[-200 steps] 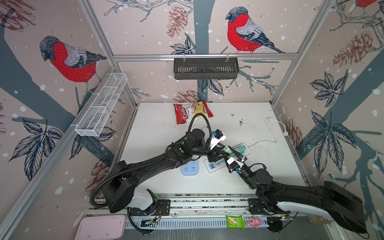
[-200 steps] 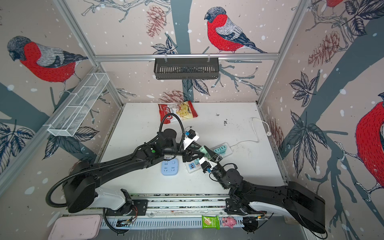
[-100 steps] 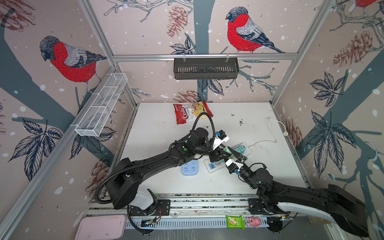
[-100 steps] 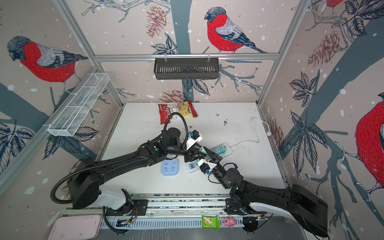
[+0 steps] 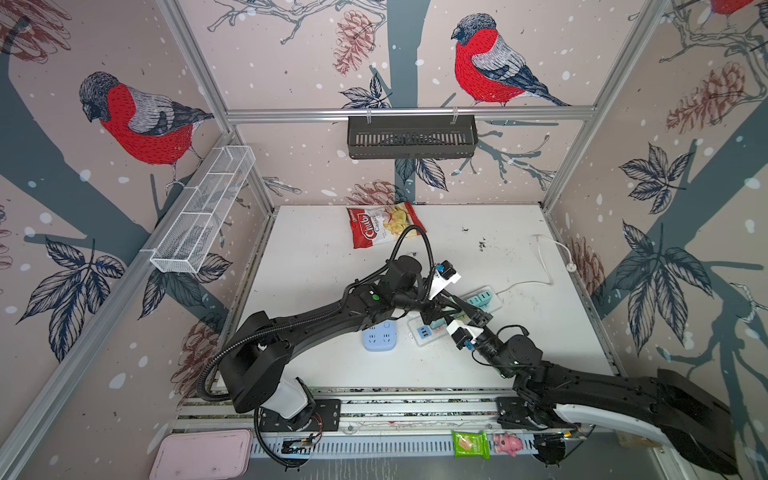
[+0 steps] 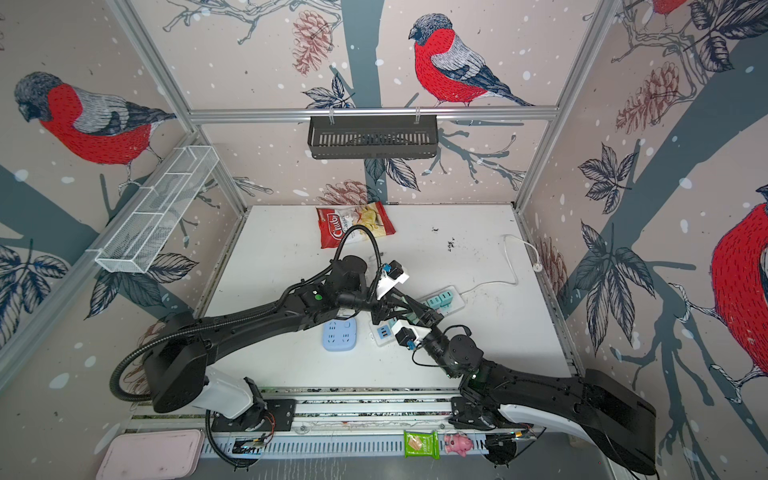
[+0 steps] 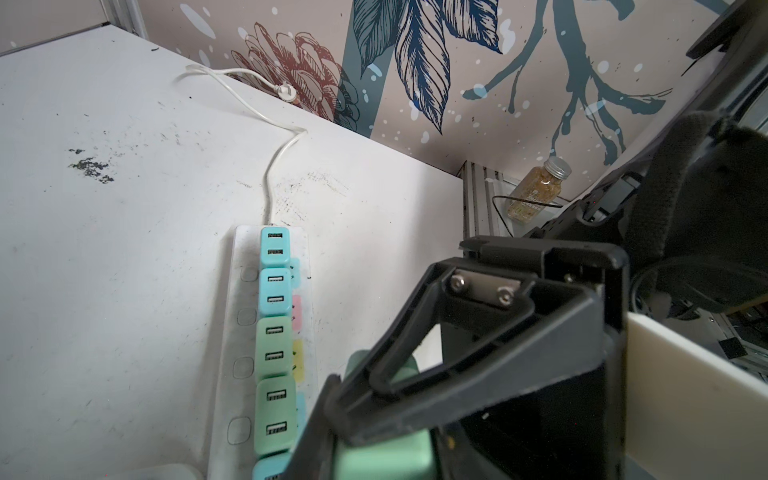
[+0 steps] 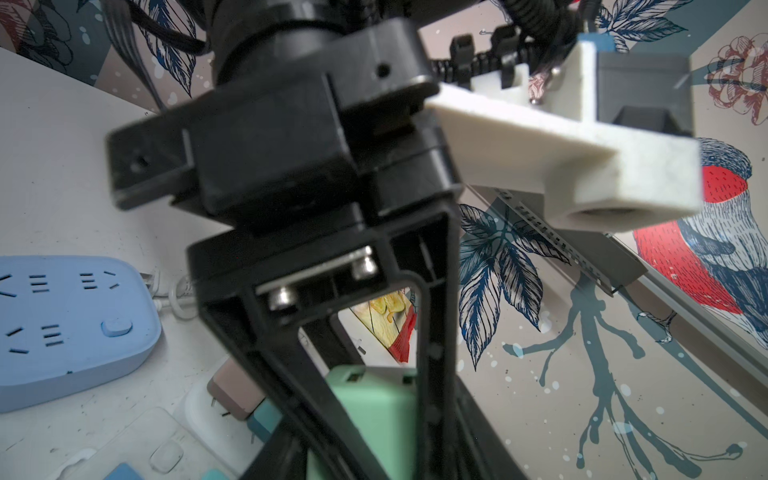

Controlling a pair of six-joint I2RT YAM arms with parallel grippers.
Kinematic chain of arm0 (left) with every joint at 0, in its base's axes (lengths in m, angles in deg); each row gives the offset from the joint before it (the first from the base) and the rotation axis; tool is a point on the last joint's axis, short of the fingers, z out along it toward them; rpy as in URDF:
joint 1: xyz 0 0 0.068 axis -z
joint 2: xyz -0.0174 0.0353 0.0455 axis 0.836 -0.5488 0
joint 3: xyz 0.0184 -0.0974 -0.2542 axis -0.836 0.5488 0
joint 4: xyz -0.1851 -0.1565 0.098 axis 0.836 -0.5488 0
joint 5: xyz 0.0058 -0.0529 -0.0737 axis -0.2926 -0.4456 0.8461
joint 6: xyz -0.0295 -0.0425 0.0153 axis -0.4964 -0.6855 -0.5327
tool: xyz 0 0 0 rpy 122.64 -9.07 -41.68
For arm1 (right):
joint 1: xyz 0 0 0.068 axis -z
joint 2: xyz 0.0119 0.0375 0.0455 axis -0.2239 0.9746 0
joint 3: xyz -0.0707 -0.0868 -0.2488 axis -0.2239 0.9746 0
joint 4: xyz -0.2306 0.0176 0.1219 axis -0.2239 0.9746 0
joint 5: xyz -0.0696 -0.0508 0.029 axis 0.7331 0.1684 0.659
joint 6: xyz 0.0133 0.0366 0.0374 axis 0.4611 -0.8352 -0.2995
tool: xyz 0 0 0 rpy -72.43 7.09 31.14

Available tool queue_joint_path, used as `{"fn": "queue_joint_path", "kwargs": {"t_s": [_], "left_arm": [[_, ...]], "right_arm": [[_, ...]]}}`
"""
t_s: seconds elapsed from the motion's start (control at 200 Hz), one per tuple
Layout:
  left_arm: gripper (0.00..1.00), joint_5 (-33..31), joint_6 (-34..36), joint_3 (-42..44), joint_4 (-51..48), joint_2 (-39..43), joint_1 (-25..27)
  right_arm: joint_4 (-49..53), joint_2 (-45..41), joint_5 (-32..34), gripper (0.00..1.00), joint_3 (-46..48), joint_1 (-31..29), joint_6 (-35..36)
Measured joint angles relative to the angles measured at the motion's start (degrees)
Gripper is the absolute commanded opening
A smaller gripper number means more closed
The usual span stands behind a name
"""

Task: Insert the plug
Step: 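Bring the left gripper to the green adapter held by the right gripper, then close the left gripper on the green adapter while the right gripper opens and withdraws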

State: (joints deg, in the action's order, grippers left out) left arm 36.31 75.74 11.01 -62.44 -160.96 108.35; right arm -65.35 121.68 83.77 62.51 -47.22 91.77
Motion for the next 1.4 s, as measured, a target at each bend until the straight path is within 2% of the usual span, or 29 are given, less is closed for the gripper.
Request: {"fn": "queue_joint_path", "kwargs": {"t_s": [0.065, 0.13, 0.14, 0.145, 0.15, 0.155, 0.175, 0.305, 0.45, 0.671, 0.836, 0.986, 1.111, 1.301, 1.401], "left_arm": [[0.0, -0.1, 0.3, -0.3, -0.3, 0.0, 0.1], [0.0, -0.6, 0.4, -0.3, -0.3, 0.3, 0.2], [0.0, -0.7, 0.4, -0.2, -0.3, 0.3, 0.2], [0.0, -0.9, 0.4, -0.2, -0.3, 0.4, 0.2], [0.0, -0.9, 0.4, -0.2, -0.3, 0.5, 0.2], [0.0, -1.0, 0.4, -0.1, -0.3, 0.5, 0.3], [0.0, -1.1, 0.9, 0.0, -0.2, 0.7, 0.3], [0.0, -3.3, 1.3, 1.8, -0.7, 3.1, 0.8], [0.0, -8.0, 1.1, 6.3, 2.1, 7.5, 0.7], [0.0, -21.2, -1.3, 11.8, 5.4, 12.7, -3.0], [0.0, -29.4, -3.9, 12.7, 5.3, 14.6, -5.7], [0.0, -34.2, -5.7, 12.6, 4.4, 18.3, -5.8], [0.0, -34.2, -6.3, 12.1, 3.1, 20.9, -5.6], [0.0, -37.3, -1.4, 5.9, -7.8, 21.8, -4.7], [0.0, -36.3, 8.7, 4.1, -15.6, 22.5, -4.7]], "right_arm": [[-0.4, -0.2, -0.2, 0.37, 0.0, 0.2, -0.2], [-0.7, -0.2, -0.8, 0.62, 0.0, 0.7, -0.7], [-0.8, -0.1, -0.9, 0.68, 0.0, 0.8, -0.8], [-0.9, -0.1, -0.9, 0.75, 0.0, 0.8, -1.0], [-0.9, 0.0, -0.9, 0.87, 0.0, 0.8, -1.0], [-1.0, 0.0, -0.9, 0.93, 0.0, 0.8, -1.2], [-1.3, 0.1, -1.0, 1.0, 0.1, 0.9, -2.0], [-5.3, 1.2, 0.6, 1.0, 0.0, 1.6, -5.3], [-5.5, 2.1, -0.9, 1.0, -0.1, 1.7, -8.6], [-8.7, 1.8, -0.7, 1.0, -0.1, 2.0, -13.1], [-10.1, 1.8, -0.5, 1.0, -0.1, 2.1, -15.1], [-11.1, 1.7, 2.4, 1.0, 0.0, 3.0, -17.3], [-11.3, 1.0, 5.2, 1.0, 0.2, 4.9, -20.7], [-10.8, -0.6, 7.4, 1.0, 0.2, 7.3, -24.9], [-10.2, -1.0, 8.5, 1.0, 0.6, 8.6, -26.9]]}}
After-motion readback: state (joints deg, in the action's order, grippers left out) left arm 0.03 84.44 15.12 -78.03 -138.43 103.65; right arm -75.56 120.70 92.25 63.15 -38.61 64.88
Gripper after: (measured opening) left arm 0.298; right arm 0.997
